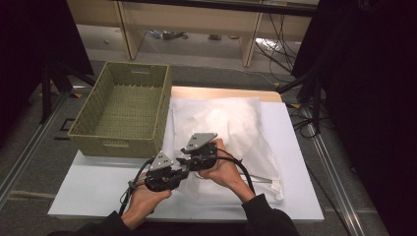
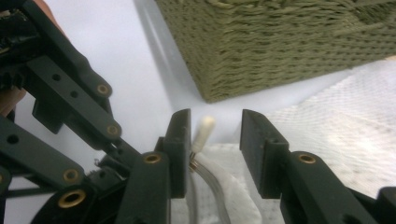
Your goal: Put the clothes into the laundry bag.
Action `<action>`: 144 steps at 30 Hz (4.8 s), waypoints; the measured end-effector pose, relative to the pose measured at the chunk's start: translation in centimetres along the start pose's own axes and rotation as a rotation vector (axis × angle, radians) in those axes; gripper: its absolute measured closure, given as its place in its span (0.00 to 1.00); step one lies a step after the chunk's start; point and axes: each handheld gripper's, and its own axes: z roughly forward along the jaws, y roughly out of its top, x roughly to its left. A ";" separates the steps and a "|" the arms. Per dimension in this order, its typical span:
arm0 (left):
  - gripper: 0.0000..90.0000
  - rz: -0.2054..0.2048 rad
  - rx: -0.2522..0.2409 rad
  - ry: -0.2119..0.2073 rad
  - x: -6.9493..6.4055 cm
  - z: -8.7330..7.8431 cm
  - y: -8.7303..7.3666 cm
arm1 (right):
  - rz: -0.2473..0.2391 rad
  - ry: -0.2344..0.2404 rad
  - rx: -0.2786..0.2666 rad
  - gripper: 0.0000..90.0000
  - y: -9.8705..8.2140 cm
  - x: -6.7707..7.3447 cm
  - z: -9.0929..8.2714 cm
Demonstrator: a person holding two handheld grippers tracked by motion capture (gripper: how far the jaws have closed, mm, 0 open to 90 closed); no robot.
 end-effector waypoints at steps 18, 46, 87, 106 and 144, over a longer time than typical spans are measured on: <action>0.65 -0.203 0.125 -0.087 3.9 -0.5 -0.9 | 0.043 0.003 0.027 0.72 -1.3 -1.2 -2.1; 0.97 -0.024 0.092 -0.050 3.5 -0.9 0.2 | 0.010 0.083 0.177 0.65 -4.0 -0.8 -0.7; 0.74 -0.173 0.094 -0.181 4.1 -0.7 0.0 | -0.155 0.229 0.222 0.98 -4.2 1.7 1.1; 0.96 0.004 0.085 -0.142 3.0 -1.7 0.6 | -0.054 0.182 0.148 0.75 -4.2 0.5 -0.5; 0.91 0.006 0.109 -0.180 2.7 -1.9 0.7 | -0.101 0.253 0.105 0.91 -3.4 0.5 -0.9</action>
